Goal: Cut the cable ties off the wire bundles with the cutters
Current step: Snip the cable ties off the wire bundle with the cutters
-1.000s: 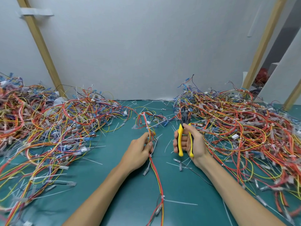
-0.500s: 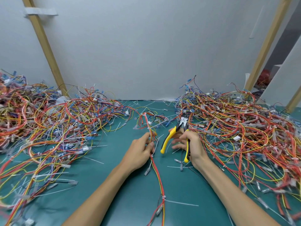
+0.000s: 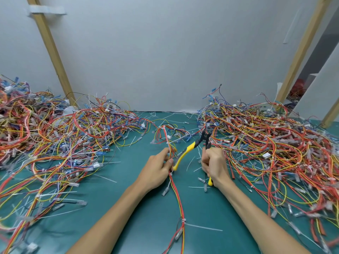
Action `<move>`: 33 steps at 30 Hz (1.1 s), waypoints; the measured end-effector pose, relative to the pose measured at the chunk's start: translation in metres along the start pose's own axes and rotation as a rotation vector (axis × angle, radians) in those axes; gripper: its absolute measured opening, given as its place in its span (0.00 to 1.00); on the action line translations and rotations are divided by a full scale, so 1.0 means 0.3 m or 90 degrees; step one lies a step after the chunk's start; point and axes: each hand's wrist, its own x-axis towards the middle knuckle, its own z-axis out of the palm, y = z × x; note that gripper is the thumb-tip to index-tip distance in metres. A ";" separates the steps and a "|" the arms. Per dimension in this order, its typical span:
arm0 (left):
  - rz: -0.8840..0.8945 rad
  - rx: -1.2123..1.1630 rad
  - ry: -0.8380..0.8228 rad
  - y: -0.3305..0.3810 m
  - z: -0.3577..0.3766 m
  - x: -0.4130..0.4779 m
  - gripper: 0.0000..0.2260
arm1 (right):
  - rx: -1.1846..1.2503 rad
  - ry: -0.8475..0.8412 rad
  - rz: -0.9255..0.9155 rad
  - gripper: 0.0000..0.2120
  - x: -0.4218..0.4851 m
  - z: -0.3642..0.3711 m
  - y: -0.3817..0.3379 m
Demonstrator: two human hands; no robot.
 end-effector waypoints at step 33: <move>0.024 -0.003 -0.019 0.003 -0.004 -0.003 0.07 | 0.535 -0.193 0.202 0.16 0.036 -0.048 -0.019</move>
